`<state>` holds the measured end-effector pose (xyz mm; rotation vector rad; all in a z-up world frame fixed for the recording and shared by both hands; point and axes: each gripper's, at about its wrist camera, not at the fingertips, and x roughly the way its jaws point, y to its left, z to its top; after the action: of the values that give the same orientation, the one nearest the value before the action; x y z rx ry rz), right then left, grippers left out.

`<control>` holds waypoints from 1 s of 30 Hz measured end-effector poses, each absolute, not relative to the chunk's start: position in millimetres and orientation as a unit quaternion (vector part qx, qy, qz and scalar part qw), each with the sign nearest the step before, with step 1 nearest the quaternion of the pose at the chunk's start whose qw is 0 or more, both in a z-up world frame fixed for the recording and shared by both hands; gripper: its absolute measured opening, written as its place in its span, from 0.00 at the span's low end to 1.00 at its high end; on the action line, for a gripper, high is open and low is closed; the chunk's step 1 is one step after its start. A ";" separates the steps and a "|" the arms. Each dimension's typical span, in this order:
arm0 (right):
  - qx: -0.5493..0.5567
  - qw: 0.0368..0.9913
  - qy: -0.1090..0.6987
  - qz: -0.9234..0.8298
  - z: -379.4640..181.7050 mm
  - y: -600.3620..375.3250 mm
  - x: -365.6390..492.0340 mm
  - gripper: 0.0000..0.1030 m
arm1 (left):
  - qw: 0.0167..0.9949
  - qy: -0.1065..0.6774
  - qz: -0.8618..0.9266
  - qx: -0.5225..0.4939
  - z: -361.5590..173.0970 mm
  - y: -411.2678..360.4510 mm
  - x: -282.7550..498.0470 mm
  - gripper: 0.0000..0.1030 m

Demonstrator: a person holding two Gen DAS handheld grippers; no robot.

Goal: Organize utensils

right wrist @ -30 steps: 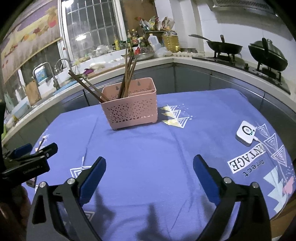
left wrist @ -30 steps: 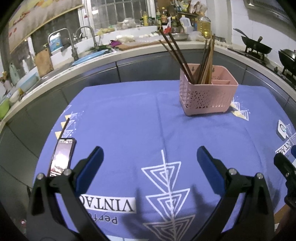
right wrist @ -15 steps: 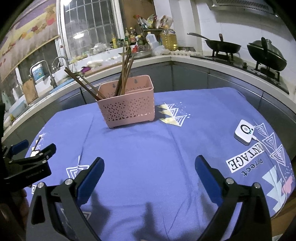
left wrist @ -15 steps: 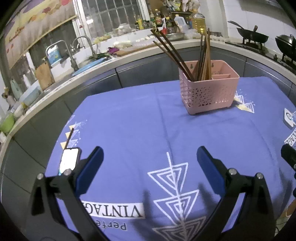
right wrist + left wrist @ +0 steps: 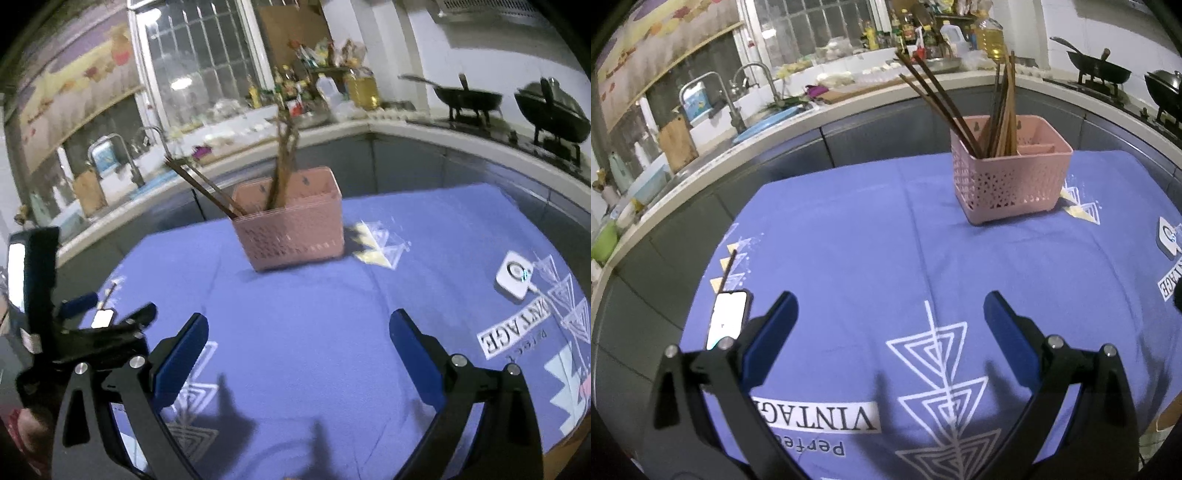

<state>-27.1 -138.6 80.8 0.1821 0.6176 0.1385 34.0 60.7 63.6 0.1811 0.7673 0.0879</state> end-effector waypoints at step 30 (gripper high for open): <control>0.114 0.953 0.255 0.116 104.8 -130.0 -40.5 0.94 | 0.935 0.339 0.062 0.084 76.8 53.8 26.8 0.94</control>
<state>-40.5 -130.0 104.8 0.2315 0.5187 0.2361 26.8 53.8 76.8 0.1723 0.6935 0.1271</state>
